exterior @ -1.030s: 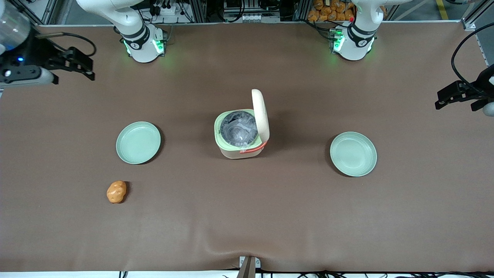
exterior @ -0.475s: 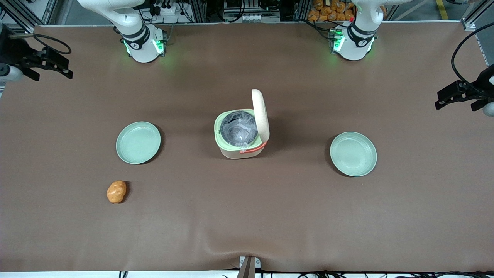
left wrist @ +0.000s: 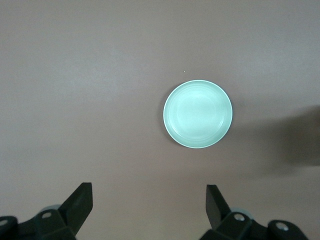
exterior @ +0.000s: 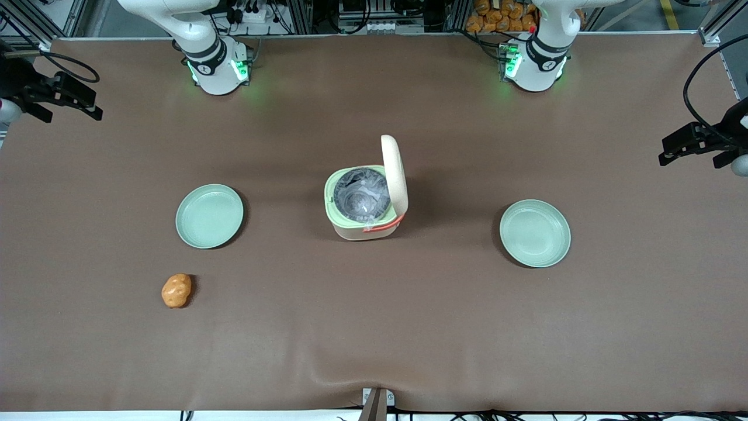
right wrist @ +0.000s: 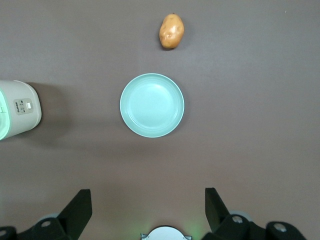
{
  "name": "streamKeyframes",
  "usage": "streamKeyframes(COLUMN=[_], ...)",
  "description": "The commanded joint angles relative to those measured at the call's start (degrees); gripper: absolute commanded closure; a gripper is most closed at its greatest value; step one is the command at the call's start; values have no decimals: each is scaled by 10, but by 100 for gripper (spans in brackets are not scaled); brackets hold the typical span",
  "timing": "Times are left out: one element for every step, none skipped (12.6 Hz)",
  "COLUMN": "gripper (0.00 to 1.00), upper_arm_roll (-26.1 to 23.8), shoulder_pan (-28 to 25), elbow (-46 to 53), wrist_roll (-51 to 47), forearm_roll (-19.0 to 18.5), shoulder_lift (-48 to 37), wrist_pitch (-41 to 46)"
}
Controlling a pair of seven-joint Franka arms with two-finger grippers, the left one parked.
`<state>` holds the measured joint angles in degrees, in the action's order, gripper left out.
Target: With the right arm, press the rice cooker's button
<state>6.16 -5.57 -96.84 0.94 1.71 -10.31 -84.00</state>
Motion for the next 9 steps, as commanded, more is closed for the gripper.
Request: streamKeyframes(gripper=[0, 0, 0, 0, 0, 0, 0, 0, 0], upper_arm_roll=[-7, -7, -7, -4, 2, 3, 3, 3, 3], shoulder_pan=[11, 12, 12, 13, 12, 12, 11, 11, 12], elbow=[7, 7, 8, 8, 10, 15, 16, 16, 16], wrist_roll=[15, 16, 20, 31, 33, 33, 33, 33, 33], forearm_roll=[0, -1, -6, -4, -3, -3, -6, -7, -7], shoulder_lift=[-9, -9, -9, -9, -9, -9, -11, -12, -12], wrist_pitch=[-1, -1, 0, 0, -1, 1, 4, 5, 6])
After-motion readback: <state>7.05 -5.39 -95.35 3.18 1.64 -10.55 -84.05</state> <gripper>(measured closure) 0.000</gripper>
